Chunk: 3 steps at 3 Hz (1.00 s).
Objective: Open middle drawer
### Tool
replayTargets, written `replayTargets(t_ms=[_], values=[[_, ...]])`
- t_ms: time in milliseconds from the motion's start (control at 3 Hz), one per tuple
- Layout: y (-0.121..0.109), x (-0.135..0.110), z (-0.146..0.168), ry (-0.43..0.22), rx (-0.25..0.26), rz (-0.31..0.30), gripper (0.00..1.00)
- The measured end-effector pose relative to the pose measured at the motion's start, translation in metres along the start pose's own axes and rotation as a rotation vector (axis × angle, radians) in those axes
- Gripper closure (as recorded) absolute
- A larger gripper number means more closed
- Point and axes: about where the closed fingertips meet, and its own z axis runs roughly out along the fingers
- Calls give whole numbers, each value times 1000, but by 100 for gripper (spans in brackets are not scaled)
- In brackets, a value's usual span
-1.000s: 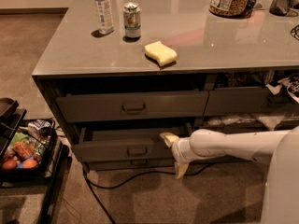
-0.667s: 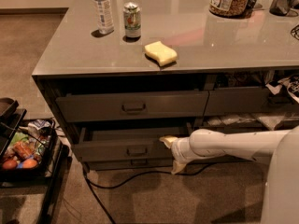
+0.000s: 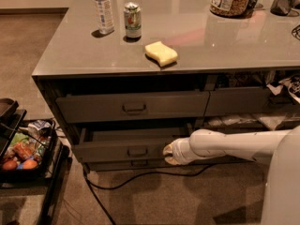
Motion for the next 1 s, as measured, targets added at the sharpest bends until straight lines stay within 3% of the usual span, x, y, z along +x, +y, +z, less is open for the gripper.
replayTargets(t_ms=[333, 667, 1000], values=[[-12, 7, 5, -24, 33, -28, 88], [-40, 23, 3, -26, 87, -61, 100], [-63, 36, -4, -2, 170, -86, 100]])
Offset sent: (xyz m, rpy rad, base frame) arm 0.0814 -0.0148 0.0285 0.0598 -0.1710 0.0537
